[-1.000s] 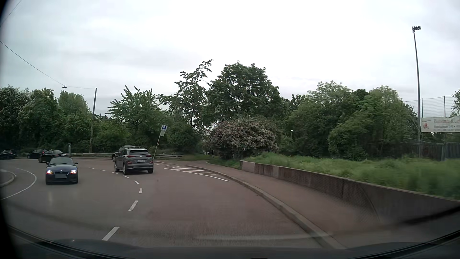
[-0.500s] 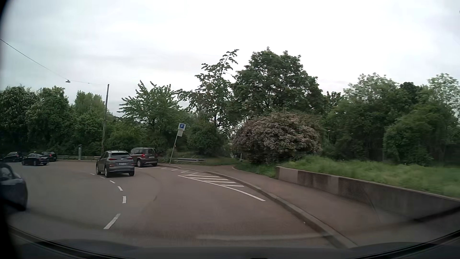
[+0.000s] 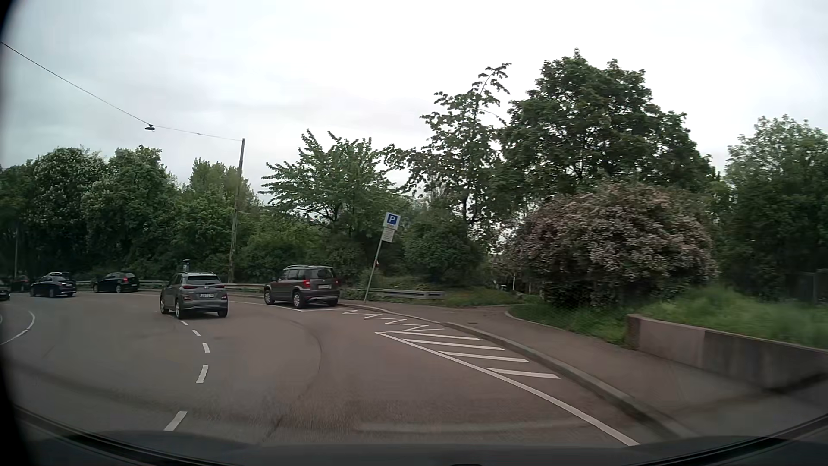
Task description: Follow the waypoints while adhering to traffic rules and regulations
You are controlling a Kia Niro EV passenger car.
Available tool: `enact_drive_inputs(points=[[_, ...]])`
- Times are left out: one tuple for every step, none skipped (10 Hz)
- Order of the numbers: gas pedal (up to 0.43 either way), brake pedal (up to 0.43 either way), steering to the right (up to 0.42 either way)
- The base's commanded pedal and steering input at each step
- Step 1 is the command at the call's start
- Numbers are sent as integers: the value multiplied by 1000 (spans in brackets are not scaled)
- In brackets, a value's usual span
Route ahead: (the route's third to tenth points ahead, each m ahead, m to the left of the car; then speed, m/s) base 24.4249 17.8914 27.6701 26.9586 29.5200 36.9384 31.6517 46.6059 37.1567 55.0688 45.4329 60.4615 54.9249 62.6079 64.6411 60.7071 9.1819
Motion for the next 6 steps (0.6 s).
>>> enact_drive_inputs(points=[[0,0,-159],[0,0,-164],[0,0,-166],[0,0,-167],[0,0,-167],[0,0,-167]])
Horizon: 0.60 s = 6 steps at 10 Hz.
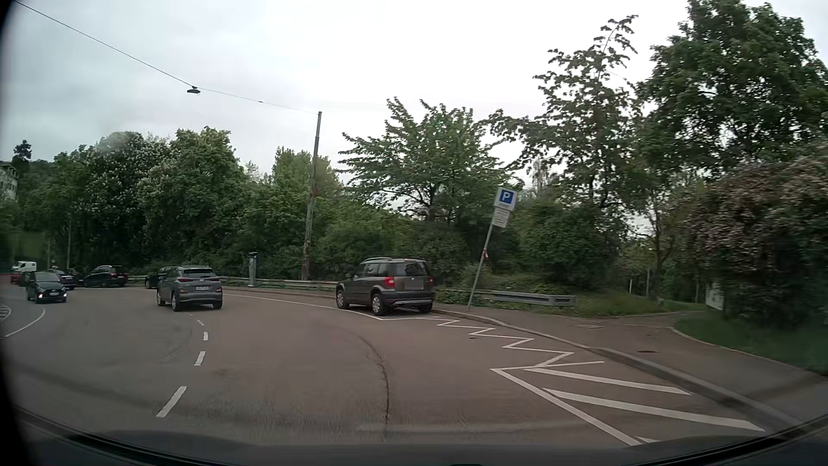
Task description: Follow the waypoints while adhering to traffic rules and regulations
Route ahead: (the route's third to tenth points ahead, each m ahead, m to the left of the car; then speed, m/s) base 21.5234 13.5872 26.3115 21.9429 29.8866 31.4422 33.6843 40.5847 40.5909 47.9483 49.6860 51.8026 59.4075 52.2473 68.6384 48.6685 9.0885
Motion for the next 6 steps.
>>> enact_drive_inputs(points=[[0,0,-164],[0,0,-161],[0,0,-159],[0,0,-159],[0,0,-159],[0,0,-158]])
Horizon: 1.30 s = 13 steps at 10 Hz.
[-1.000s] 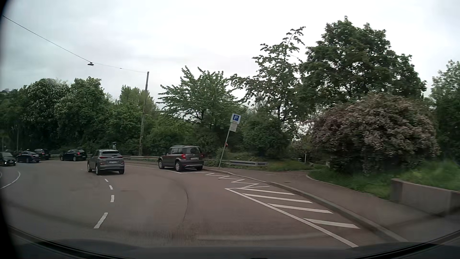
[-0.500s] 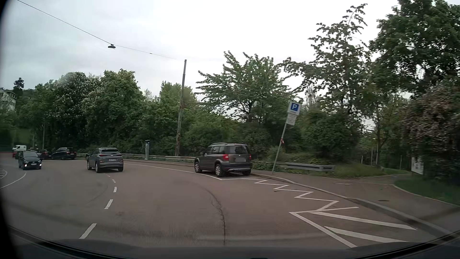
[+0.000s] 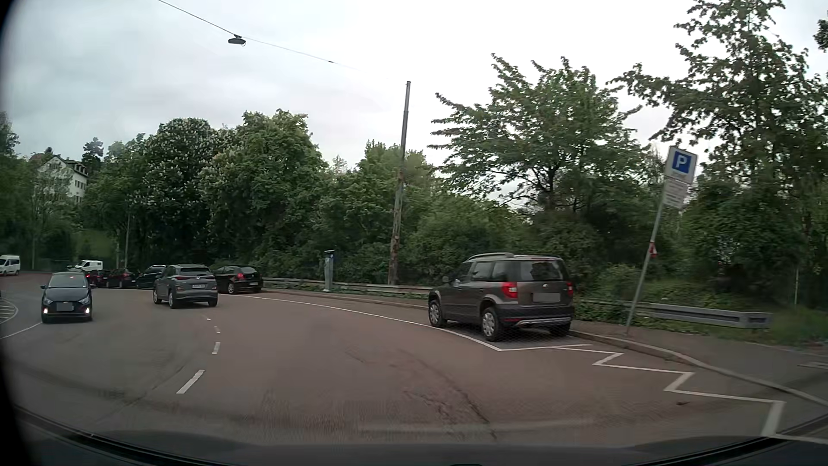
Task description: Follow the waypoints while adhering to traffic rules and regulations
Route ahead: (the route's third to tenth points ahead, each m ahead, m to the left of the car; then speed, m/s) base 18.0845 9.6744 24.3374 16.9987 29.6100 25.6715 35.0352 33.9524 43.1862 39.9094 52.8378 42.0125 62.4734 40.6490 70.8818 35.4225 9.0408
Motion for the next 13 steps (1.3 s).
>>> enact_drive_inputs(points=[[0,0,-156],[8,0,-155],[20,0,-155],[28,0,-155],[28,0,-157],[28,0,-158],[28,0,-159],[28,0,-160],[28,0,-160],[28,0,-160],[28,0,-161],[28,0,-163],[28,0,-166]])
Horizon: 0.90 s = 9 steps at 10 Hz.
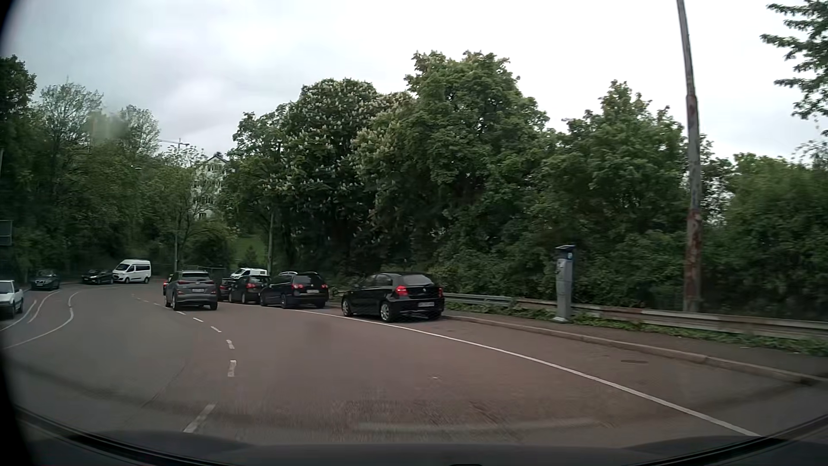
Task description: Follow the waypoints while adhering to traffic rules and regulations
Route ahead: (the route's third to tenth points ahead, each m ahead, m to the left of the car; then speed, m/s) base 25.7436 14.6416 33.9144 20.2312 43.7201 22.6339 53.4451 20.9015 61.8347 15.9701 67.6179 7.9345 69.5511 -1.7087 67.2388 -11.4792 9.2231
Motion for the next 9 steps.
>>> enact_drive_inputs(points=[[28,0,-170],[20,0,-174],[8,0,-176],[8,0,-177],[8,0,-177],[8,0,-177],[8,0,-177],[8,0,-176],[8,0,-176]])
